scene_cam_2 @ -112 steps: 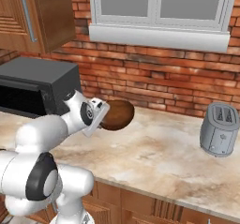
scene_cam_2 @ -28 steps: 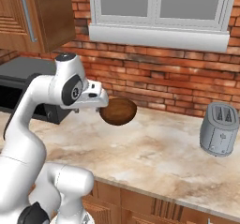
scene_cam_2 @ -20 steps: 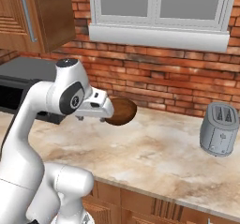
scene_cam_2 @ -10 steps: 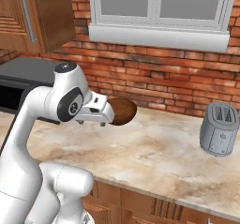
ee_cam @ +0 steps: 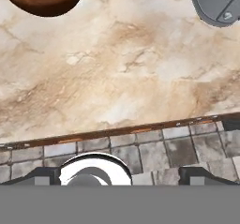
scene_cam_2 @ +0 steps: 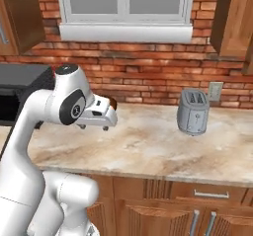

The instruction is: Clear the mugs and bowl far away from the sink.

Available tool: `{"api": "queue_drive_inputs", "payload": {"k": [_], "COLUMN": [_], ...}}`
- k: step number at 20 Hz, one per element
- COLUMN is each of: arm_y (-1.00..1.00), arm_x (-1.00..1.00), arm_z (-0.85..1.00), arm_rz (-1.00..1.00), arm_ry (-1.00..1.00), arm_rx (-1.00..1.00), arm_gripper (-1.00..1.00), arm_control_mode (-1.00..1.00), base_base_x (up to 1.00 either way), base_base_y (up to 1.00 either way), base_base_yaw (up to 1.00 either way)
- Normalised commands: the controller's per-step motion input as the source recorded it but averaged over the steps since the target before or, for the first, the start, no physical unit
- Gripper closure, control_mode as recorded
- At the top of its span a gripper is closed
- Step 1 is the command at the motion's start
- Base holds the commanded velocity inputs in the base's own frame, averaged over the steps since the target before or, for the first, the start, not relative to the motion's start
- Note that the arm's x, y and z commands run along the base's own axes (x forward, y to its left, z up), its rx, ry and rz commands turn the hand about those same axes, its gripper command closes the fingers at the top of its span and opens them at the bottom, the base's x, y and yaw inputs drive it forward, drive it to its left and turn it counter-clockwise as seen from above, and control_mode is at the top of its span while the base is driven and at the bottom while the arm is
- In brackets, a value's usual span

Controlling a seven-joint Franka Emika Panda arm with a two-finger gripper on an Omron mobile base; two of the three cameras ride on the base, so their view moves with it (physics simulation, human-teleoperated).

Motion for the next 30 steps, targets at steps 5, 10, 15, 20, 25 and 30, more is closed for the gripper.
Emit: {"api": "queue_drive_inputs", "payload": {"k": [5, 10, 15, 20, 25, 30], "arm_y": [0.00, 0.00, 0.00, 0.00, 0.00, 0.00], "arm_x": [0.00, 0.00, 0.00, 0.00, 0.00, 0.00], "arm_z": [0.00, 0.00, 0.00, 0.00, 0.00, 0.00], "arm_rz": [0.00, 0.00, 0.00, 0.00, 0.00, 0.00], "arm_ry": [0.00, 0.00, 0.00, 0.00, 0.00, 0.00], "arm_rx": [0.00, 0.00, 0.00, 0.00, 0.00, 0.00], "arm_gripper": [-1.00, -1.00, -1.00, -1.00, -1.00, -1.00], "arm_control_mode": [1.00, 1.00, 1.00, 1.00, 1.00, 1.00], "base_base_x": [-0.29, 0.00, 0.00, 0.09, 0.05, 0.47], "base_base_y": [-0.18, -0.14, -0.38, -0.57, -0.72, -0.37], "base_base_yaw": [-0.79, -0.94, -0.90, -0.81, -0.75, -0.68]}}
